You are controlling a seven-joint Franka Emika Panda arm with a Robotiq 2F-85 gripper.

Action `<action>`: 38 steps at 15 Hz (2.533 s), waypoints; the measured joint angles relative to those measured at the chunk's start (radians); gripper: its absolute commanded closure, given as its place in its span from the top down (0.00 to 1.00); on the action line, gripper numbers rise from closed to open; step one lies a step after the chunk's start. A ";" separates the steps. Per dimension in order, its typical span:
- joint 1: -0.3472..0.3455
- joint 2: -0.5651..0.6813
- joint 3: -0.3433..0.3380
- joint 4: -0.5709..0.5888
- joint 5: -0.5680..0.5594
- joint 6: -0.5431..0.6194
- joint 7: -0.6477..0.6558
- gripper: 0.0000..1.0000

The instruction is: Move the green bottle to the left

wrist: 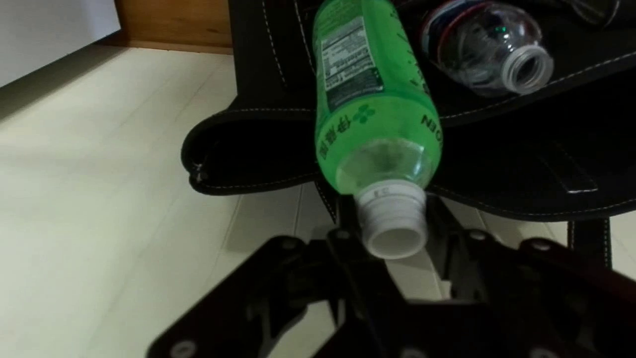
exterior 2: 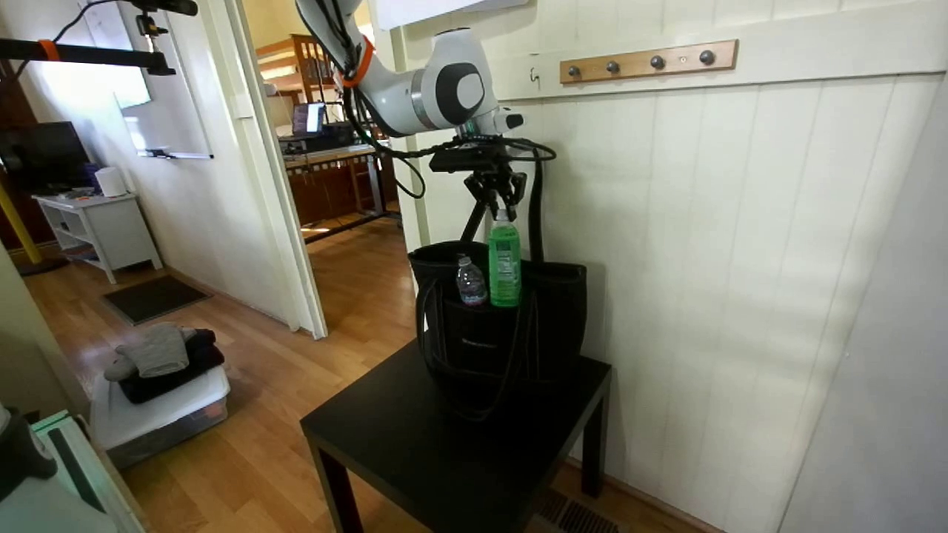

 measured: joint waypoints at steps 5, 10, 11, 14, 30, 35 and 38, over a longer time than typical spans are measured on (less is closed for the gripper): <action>0.020 -0.088 -0.035 -0.066 -0.056 0.001 0.058 0.12; 0.012 -0.157 -0.011 -0.117 -0.053 0.001 0.056 0.12; 0.009 -0.166 0.000 -0.126 -0.053 0.001 0.055 0.12; -0.001 -0.182 0.037 -0.159 -0.043 0.001 0.045 0.12; -0.087 -0.179 0.235 -0.242 0.174 -0.011 -0.254 0.12; -0.098 -0.135 0.259 -0.212 0.175 0.059 -0.322 0.12; -0.118 -0.101 0.281 -0.186 0.175 0.112 -0.366 0.12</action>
